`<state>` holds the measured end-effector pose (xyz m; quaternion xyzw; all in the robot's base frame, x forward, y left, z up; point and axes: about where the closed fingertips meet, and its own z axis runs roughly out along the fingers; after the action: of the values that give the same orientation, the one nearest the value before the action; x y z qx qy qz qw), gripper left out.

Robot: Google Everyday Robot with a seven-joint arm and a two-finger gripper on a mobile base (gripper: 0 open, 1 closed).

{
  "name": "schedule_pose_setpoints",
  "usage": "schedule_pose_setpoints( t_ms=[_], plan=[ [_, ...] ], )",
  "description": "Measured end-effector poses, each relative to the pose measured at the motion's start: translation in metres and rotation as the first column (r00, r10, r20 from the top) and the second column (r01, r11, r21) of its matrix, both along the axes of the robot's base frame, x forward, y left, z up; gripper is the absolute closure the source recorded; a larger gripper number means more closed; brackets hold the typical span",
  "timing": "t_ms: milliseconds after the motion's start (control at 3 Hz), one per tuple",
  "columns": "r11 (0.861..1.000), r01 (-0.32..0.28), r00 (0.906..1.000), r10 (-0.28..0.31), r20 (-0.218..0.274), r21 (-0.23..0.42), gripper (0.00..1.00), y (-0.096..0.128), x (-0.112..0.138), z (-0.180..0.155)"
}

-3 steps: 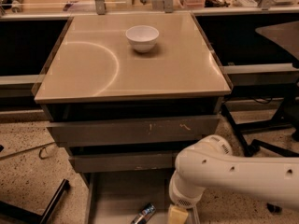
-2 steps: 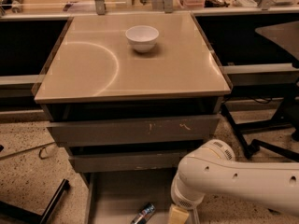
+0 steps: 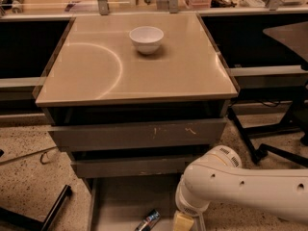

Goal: Pick redbull can from bottom drawer and place on counter

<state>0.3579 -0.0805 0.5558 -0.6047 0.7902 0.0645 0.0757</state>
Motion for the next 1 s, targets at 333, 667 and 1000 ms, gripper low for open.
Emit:
schedule_pose_setpoints(
  t_ms=[333, 667, 1000],
  plan=[
    [1.000, 0.005, 1.0000, -0.005, -0.007, 0.017, 0.00, -0.008, -0.009, -0.048],
    [0.997, 0.055, 0.9982, -0.056, 0.021, 0.061, 0.00, -0.018, -0.008, -0.096],
    [0.992, 0.064, 0.9944, -0.072, 0.077, 0.109, 0.00, -0.007, 0.007, -0.095]
  ],
)
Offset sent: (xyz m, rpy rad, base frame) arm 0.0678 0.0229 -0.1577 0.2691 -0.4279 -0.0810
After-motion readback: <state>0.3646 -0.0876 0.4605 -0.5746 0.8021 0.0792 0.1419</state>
